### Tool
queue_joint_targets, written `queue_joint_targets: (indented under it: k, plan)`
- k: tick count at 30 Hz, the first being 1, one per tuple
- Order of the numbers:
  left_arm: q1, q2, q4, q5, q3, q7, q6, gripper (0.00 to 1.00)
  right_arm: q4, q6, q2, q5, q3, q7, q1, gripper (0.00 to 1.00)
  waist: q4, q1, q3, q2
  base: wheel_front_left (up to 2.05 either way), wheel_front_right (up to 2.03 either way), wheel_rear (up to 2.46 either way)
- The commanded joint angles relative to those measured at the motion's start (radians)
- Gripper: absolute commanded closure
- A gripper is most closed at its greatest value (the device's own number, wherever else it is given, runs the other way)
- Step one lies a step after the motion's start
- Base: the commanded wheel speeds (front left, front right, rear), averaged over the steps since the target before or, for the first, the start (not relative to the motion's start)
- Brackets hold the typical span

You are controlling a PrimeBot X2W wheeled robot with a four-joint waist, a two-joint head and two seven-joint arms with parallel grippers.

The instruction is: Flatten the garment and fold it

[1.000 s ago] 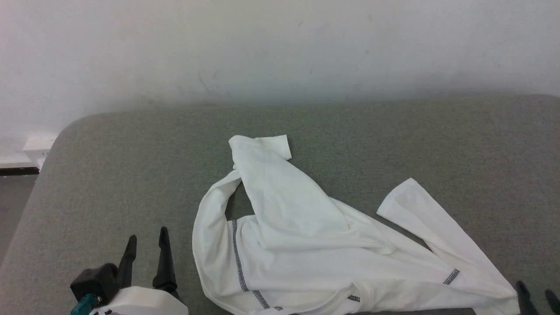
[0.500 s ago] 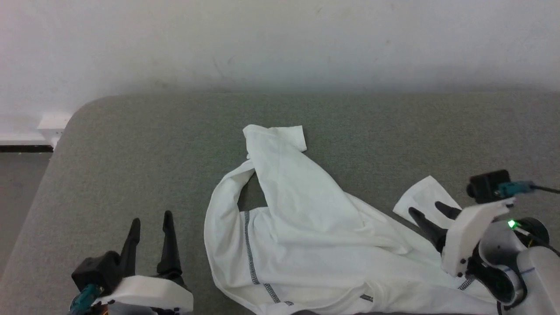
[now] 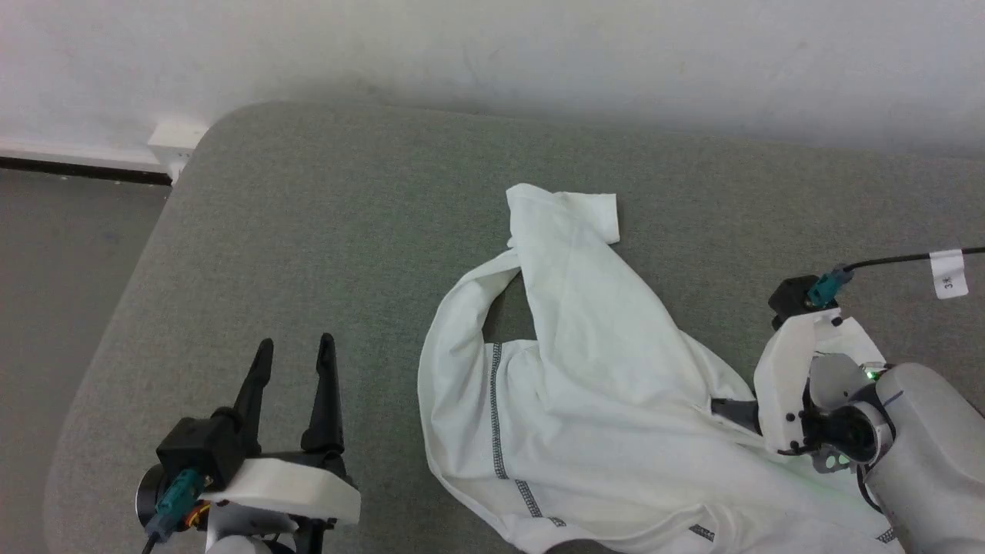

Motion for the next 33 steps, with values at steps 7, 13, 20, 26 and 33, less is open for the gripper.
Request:
queue_joint_targets:
  k: [7,13,20,26,33]
  plan:
    - [-0.023,0.002,-0.004,0.01,-0.007,-0.008,0.003,0.0,0.081,-0.001,0.002,0.007,0.051,0.054,-0.03,1.0,0.04,0.0,0.032,-0.0001,0.0,0.0,0.0]
    - [-0.029,-0.005,-0.017,0.01,-0.012,-0.017,0.001,0.0,0.052,-0.001,-0.046,-0.08,0.035,-0.184,-0.161,1.0,0.038,0.0,0.051,-0.0001,0.0,0.0,0.0]
    - [-0.067,-0.024,-0.018,0.014,-0.028,-0.027,-0.009,0.0,0.147,-0.001,-0.062,-0.178,-0.069,-0.422,-0.382,1.0,0.05,0.0,0.128,-0.0001,0.0,0.0,0.0]
    - [-0.122,-0.04,0.004,0.029,-0.056,-0.032,-0.03,0.0,0.311,-0.001,-0.067,-0.235,-0.166,-0.572,-0.48,1.0,0.079,0.0,0.188,-0.0001,0.0,0.0,0.0]
    - [-0.142,-0.05,0.042,0.035,-0.054,-0.037,-0.035,0.0,0.416,-0.001,-0.033,-0.272,-0.159,-0.739,-0.455,0.0,0.061,0.0,0.194,-0.0001,0.0,0.0,0.0]
